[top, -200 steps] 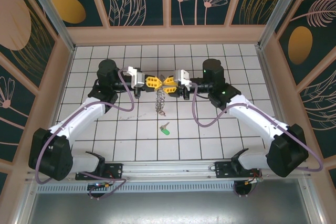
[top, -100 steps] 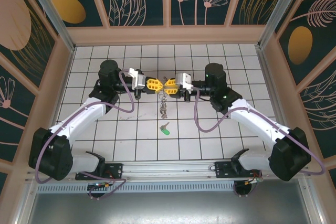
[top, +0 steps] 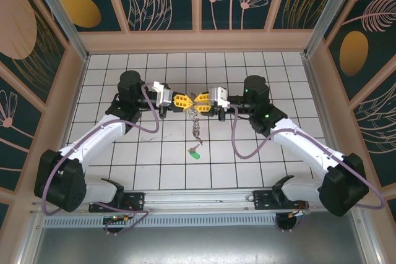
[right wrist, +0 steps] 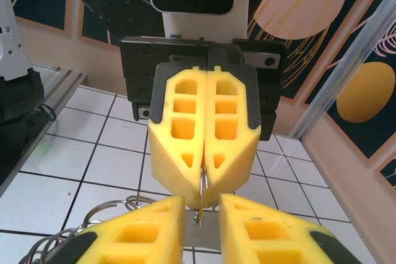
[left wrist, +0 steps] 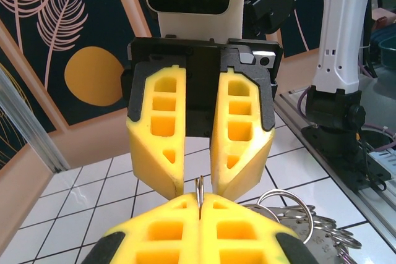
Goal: Put the keys on the keyring
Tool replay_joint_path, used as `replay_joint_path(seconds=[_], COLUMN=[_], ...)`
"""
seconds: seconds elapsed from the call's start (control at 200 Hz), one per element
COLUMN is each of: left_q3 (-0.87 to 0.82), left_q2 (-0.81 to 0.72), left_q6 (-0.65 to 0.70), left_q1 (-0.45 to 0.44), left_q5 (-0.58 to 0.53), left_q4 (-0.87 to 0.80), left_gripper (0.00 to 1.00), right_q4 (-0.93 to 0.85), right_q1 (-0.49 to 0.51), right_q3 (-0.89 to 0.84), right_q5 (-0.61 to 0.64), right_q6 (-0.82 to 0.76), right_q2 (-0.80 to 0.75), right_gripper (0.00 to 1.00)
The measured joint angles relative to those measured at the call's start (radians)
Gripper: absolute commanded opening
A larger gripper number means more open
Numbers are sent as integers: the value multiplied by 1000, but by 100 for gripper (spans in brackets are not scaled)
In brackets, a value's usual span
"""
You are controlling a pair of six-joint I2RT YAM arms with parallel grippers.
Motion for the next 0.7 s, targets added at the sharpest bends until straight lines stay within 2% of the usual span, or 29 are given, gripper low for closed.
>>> replay_joint_path(seconds=[0.095, 0.165, 0.395, 0.43, 0.48, 0.621, 0.701], left_q3=[0, 0, 0, 0, 0, 0, 2], left_q2=[0, 0, 0, 0, 0, 0, -2], left_q6=[0, 0, -4, -5, -5, -5, 25], left_q1=[-3, -4, -4, -3, -3, -1, -2], left_q5=[0, 0, 1, 1, 1, -3, -21], left_q4=[0, 0, 2, 3, 4, 6, -29], left_gripper=[0, 0, 0, 0, 0, 0, 10], right_q4=[8, 15, 31, 33, 36, 42, 38], right_q1=[0, 0, 0, 0, 0, -2, -2], right_q3=[-3, -3, -3, -3, -3, -10, -11], right_q5=[-9, -16, -31, -31, -31, -27, -8], right_q6=[0, 3, 15, 16, 17, 14, 6], right_q2=[2, 8, 17, 17, 18, 19, 19], right_gripper=[22, 16, 18, 14, 0, 0, 0])
